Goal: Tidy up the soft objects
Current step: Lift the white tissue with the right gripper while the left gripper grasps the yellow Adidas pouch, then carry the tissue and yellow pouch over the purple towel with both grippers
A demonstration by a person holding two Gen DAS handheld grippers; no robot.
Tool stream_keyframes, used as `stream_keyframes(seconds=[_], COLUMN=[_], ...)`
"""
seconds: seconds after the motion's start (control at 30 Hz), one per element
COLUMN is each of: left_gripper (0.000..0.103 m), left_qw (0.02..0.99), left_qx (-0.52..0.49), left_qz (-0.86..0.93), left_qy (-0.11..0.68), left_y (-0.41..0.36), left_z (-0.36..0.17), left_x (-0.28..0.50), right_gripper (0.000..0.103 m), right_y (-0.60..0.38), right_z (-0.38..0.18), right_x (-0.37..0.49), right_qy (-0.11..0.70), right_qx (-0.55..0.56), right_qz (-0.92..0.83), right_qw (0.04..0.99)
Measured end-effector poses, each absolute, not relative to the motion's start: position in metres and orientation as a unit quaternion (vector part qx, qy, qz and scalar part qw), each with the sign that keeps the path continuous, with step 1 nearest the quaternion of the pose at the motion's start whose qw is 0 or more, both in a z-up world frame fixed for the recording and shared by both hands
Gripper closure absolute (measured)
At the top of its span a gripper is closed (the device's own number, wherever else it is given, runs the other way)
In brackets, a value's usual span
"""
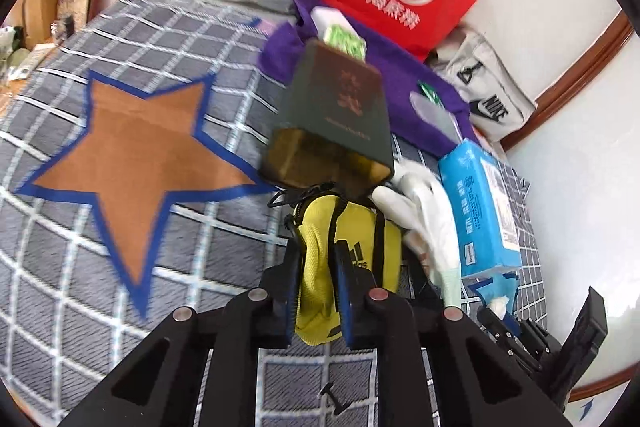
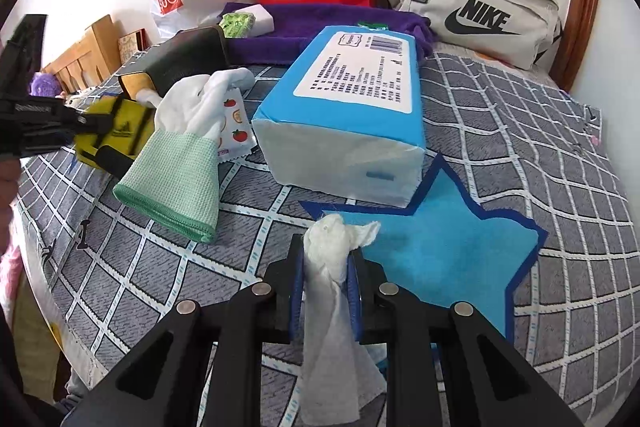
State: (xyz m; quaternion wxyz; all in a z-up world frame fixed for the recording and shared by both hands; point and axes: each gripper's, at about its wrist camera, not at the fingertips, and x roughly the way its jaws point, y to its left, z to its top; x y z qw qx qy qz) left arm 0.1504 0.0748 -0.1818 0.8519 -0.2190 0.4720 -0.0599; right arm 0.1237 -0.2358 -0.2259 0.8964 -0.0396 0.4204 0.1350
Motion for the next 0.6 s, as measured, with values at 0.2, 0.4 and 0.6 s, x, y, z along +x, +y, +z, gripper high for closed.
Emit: stream_keyframes(seconds=[0.2, 0.4, 0.6], left_gripper=[0.089, 0.089, 0.089], left_qw=[0.860, 0.870, 0.879], left_qx=[-0.223, -0.225, -0.217], left_qz=[-0.044, -0.039, -0.045], left_qy=[0.456, 0.437, 0.423], left_y=[0.094, 0.102, 0.098], left_z=[-0.166, -0.149, -0.130], left_x=[0.130, 0.115, 0.110], right_gripper=[0.084, 0.084, 0.084], right_y=[-0.241, -0.243, -0.246], right_z=[-0.213, -0.193, -0.173], right_x=[0.116, 0.108, 0.104], right_qy=[0.416, 0.403, 0.391], right_qx=[-0.024, -0.026, -0.025], right_qz=[0.124, 0.114, 0.107], right_qw=[0.900, 0.908, 0.914])
